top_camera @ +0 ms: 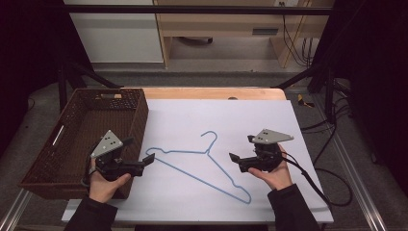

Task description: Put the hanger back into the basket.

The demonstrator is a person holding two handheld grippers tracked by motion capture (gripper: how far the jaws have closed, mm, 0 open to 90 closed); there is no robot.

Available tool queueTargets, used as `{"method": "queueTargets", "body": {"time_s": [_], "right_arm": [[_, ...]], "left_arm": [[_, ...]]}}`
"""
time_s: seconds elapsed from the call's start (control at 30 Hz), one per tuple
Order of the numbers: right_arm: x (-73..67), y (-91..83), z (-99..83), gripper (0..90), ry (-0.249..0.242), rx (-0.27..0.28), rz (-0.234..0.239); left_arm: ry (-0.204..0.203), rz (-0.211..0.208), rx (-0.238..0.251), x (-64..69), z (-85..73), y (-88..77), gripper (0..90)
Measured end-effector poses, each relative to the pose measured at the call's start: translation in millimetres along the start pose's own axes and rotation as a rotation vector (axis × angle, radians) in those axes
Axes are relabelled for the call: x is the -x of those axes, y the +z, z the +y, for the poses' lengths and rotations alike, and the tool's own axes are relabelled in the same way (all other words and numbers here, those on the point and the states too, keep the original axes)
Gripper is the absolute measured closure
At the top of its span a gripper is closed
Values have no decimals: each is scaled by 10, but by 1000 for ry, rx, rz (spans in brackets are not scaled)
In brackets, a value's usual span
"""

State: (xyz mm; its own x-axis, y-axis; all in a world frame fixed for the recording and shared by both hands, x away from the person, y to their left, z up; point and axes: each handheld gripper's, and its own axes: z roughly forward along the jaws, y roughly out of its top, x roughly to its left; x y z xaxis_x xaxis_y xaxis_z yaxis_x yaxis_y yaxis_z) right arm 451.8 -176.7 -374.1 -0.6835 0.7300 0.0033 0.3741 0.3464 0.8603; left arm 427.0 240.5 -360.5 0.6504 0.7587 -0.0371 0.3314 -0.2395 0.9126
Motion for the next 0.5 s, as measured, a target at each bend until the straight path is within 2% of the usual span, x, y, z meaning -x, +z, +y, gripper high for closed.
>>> {"method": "queueTargets", "body": {"time_s": [0.1,0.5], "right_arm": [[-48,147,11,129,-12,-43,4],[-132,420,-3,168,-48,-108,14]], "left_arm": [[5,-6,-7,15,-9,24,41],[11,-17,-26,32,-25,70,42]]}}
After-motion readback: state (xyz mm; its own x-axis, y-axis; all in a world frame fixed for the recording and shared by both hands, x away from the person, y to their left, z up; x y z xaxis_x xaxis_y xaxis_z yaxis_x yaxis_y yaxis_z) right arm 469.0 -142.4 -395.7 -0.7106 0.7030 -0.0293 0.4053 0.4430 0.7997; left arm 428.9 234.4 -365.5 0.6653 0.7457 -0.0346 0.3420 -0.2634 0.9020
